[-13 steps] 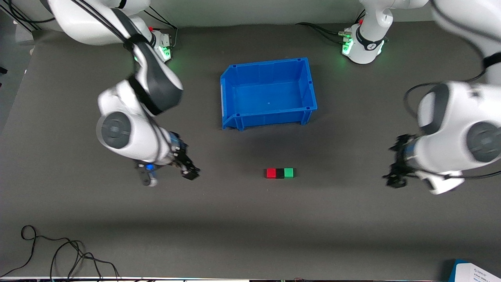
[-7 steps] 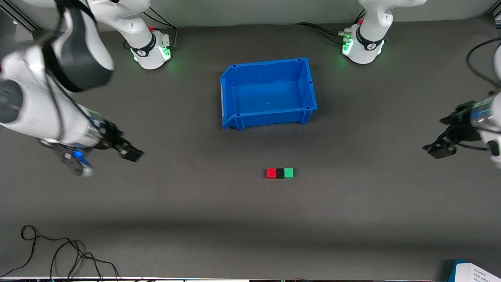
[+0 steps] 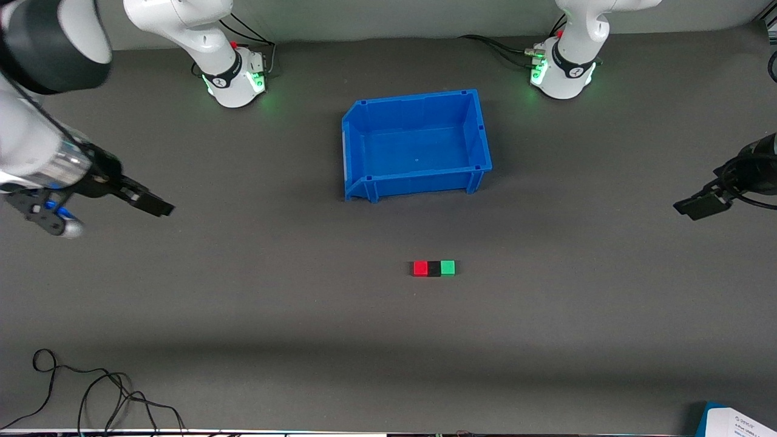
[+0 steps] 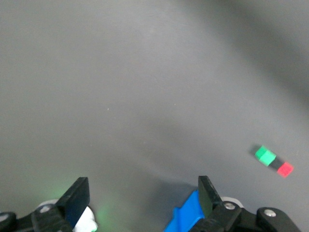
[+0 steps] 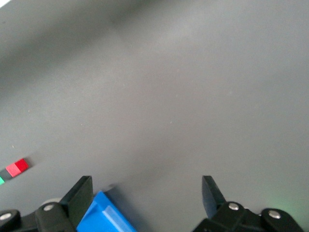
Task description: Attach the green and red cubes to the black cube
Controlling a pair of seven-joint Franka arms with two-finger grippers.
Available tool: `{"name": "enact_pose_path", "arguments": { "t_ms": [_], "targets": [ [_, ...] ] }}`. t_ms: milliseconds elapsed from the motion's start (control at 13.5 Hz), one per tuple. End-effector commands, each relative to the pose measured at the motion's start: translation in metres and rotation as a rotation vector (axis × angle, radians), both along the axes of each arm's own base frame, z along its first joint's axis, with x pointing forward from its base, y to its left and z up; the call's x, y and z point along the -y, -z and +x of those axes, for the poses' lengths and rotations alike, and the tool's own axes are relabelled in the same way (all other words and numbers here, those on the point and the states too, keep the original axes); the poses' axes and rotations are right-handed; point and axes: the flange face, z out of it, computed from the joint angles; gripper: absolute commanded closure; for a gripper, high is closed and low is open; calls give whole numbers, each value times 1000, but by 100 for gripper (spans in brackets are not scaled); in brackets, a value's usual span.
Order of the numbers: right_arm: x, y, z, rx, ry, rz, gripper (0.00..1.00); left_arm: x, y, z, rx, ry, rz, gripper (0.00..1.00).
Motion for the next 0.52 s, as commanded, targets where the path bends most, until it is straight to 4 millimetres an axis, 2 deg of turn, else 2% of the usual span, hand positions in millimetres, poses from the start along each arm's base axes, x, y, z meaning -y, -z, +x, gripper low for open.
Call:
{"name": "enact_pose_path", "arguments": {
  "t_ms": [0, 74, 223, 371, 446],
  "targets": [
    [36, -18, -19, 47, -166, -2, 0, -2, -6, 1, 13, 262, -27, 0],
    [47, -20, -26, 33, -210, -20, 0, -3, -7, 2, 24, 319, -13, 0],
    [55, -30, -36, 11, -289, -63, 0, 4, -10, 2, 27, 435, 7, 0],
    [64, -42, -51, -12, -312, -56, 0, 23, -21, -2, 49, 563, 63, 0],
    [60, -50, -55, -8, -316, -60, 0, 22, -25, -4, 55, 599, 64, 0]
  ]
}}
